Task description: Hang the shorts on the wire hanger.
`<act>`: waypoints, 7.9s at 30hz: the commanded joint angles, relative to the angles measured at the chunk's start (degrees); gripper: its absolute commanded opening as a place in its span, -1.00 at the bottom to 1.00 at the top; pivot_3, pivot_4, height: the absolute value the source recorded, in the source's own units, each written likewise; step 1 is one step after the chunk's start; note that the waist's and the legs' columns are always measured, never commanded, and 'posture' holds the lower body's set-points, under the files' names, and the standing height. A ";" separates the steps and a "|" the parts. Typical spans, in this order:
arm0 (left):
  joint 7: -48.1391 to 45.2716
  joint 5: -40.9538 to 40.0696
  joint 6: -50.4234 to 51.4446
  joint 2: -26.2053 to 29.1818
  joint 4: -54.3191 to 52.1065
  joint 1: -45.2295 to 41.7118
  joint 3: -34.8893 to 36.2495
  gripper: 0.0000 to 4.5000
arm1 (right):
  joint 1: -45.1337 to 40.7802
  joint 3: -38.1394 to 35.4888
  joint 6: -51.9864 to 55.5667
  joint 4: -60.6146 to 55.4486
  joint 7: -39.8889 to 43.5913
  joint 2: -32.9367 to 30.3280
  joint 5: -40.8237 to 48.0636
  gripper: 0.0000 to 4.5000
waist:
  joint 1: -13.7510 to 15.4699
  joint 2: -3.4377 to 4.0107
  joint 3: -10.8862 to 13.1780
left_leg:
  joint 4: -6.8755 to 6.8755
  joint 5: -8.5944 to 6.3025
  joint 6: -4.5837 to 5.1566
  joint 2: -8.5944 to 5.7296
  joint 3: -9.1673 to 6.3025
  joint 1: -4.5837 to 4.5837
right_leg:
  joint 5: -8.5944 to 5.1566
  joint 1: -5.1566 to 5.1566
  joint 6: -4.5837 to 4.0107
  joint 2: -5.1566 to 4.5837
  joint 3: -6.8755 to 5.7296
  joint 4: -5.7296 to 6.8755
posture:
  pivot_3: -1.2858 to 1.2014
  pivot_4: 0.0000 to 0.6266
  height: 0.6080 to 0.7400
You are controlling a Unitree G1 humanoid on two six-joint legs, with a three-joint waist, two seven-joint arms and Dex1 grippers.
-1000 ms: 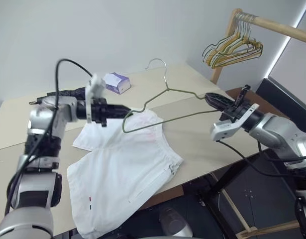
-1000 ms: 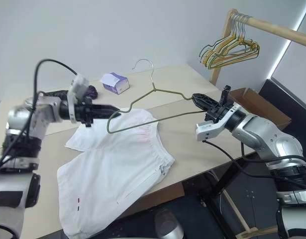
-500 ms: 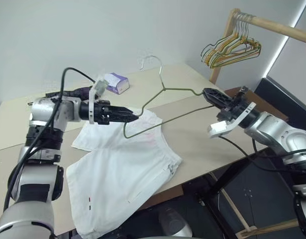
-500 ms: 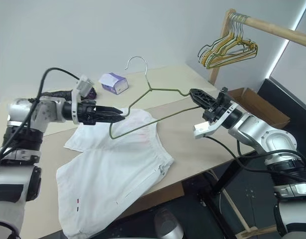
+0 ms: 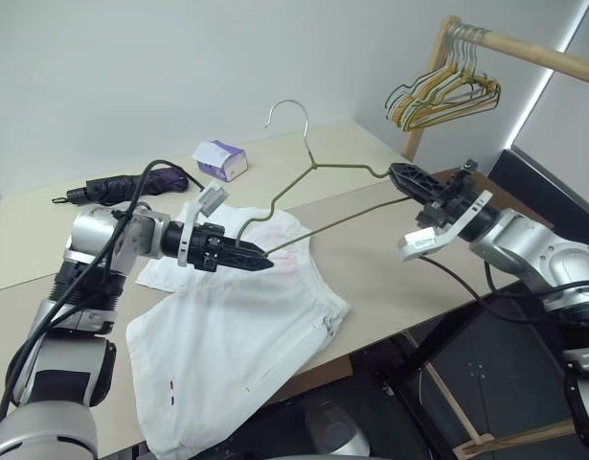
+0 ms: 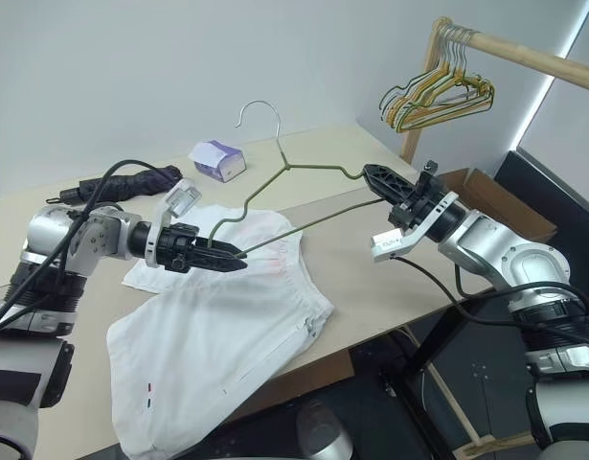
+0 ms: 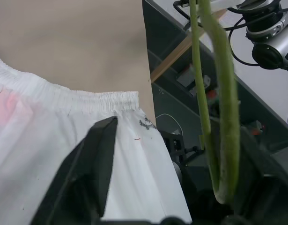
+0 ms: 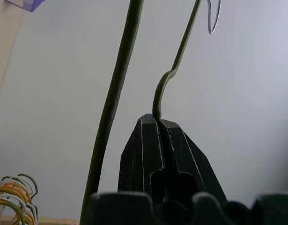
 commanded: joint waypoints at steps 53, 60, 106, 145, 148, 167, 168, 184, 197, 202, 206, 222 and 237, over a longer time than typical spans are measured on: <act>6.18 20.06 -56.06 0.73 -3.66 10.69 2.10 -1.00 | -6.75 7.70 51.97 -14.38 81.64 -3.56 68.01 0.99 | 5.44 -0.14 -0.03 | 0.16 -0.04 0.06 0.08 0.08 -1.05 | 0.18 -1.08 0.08 -0.10 0.00 0.05 | -0.27 -1.00 1.00; 5.72 19.31 -54.77 1.29 -5.78 11.74 2.71 -1.00 | -8.44 7.54 51.70 -10.74 85.26 -0.81 65.64 0.74 | 6.30 -0.14 -0.03 | 0.17 -0.04 0.06 0.06 0.05 -1.05 | 0.18 -1.08 0.09 -0.10 0.00 0.06 | -0.27 -1.00 1.00; 8.99 7.84 -46.61 2.62 -20.32 24.72 13.01 0.99 | 27.49 -27.43 117.05 -14.57 68.93 4.29 96.25 -1.00 | 9.16 0.07 -0.16 | 0.34 -0.30 -0.37 0.12 -0.02 -1.06 | 0.28 -1.02 0.01 -0.07 -0.06 0.08 | -0.24 -0.98 1.00; 12.60 6.24 -44.45 6.78 -25.44 28.86 14.65 0.99 | -0.50 -2.82 101.76 20.92 82.32 5.93 88.12 -1.00 | 14.49 0.27 -0.20 | 0.31 -0.12 -0.06 0.01 -0.14 -1.37 | 0.32 -1.24 -0.01 -0.05 -0.12 -0.02 | -0.15 -1.00 1.00; 12.85 6.33 -44.54 6.63 -25.21 28.61 14.49 0.99 | -0.62 -3.14 101.42 21.18 82.54 5.98 87.58 -1.00 | 15.00 0.28 -0.20 | 0.32 -0.27 -0.31 0.01 -0.15 -1.36 | 0.32 -1.24 -0.01 -0.04 -0.13 -0.02 | -0.15 -1.00 1.00; 10.17 8.82 -49.41 3.62 -16.57 17.59 10.10 0.99 | 9.02 -4.55 86.97 -24.49 57.91 4.99 74.14 -1.00 | 15.16 0.34 -0.23 | 0.35 -0.07 -0.06 0.01 -0.14 -1.83 | 0.35 -2.04 -0.04 -0.04 -0.10 0.08 | -0.24 -1.00 1.00; 9.97 9.59 -50.45 3.70 -15.33 16.61 9.91 0.99 | 8.95 -2.92 86.09 -26.54 56.54 4.26 71.70 -1.00 | 15.10 0.34 -0.23 | 0.35 -0.07 -0.06 0.01 -0.14 -1.82 | 0.35 -2.05 -0.04 -0.04 -0.10 0.08 | -0.24 -1.00 1.00; 1.63 17.02 -67.24 2.68 1.10 3.64 6.12 0.99 | 6.37 6.83 84.24 -47.98 60.66 -3.61 62.58 -1.00 | 11.85 0.34 -0.23 | 0.37 -0.01 0.02 -0.01 -0.17 -1.89 | 0.35 -2.00 -0.01 -0.04 -0.12 0.14 | -0.26 -1.00 1.00; -3.92 25.04 -81.63 -1.56 18.50 -0.86 -0.22 0.82 | 4.80 4.66 90.25 -53.74 66.33 -4.30 68.37 -1.00 | 9.01 0.34 -0.23 | 0.45 0.01 0.02 -0.01 -0.18 -1.92 | 0.33 -2.03 0.01 -0.06 -0.11 0.56 | -0.29 -1.00 1.00; -6.65 23.16 -83.26 -3.25 20.72 -1.40 0.67 0.15 | 4.68 3.53 92.50 -54.91 66.93 -4.63 70.53 -1.00 | 8.34 0.33 -0.24 | 0.47 0.00 0.02 0.00 -0.18 -1.92 | 0.32 -2.05 0.03 -0.06 -0.11 0.58 | -0.30 -1.00 1.00; -6.97 22.79 -83.05 -3.63 20.55 -1.26 1.12 -0.42 | 4.39 3.22 93.69 -55.32 67.20 -4.89 71.99 -1.00 | 7.54 0.33 -0.24 | 0.48 0.01 0.02 0.00 -0.18 -1.93 | 0.32 -2.05 0.03 -0.07 -0.11 0.61 | -0.30 -1.00 1.00; -6.00 21.82 -74.74 -2.81 16.00 1.02 2.13 -1.00 | 6.51 -0.01 92.51 -53.30 67.11 -7.19 74.35 -0.36 | 7.12 0.33 -0.24 | 0.49 0.01 0.02 0.01 -0.17 -1.92 | 0.31 -2.07 0.05 -0.07 -0.10 0.73 | -0.30 -1.00 1.00; -1.98 20.08 -67.55 -2.73 9.91 4.48 4.46 -1.00 | 26.36 -14.37 99.79 -51.09 59.06 0.19 80.11 0.98 | 7.34 0.28 -0.27 | 0.58 0.01 0.03 0.02 -0.15 -1.88 | 0.30 -2.03 0.06 -0.06 -0.09 0.84 | -0.30 -1.00 1.00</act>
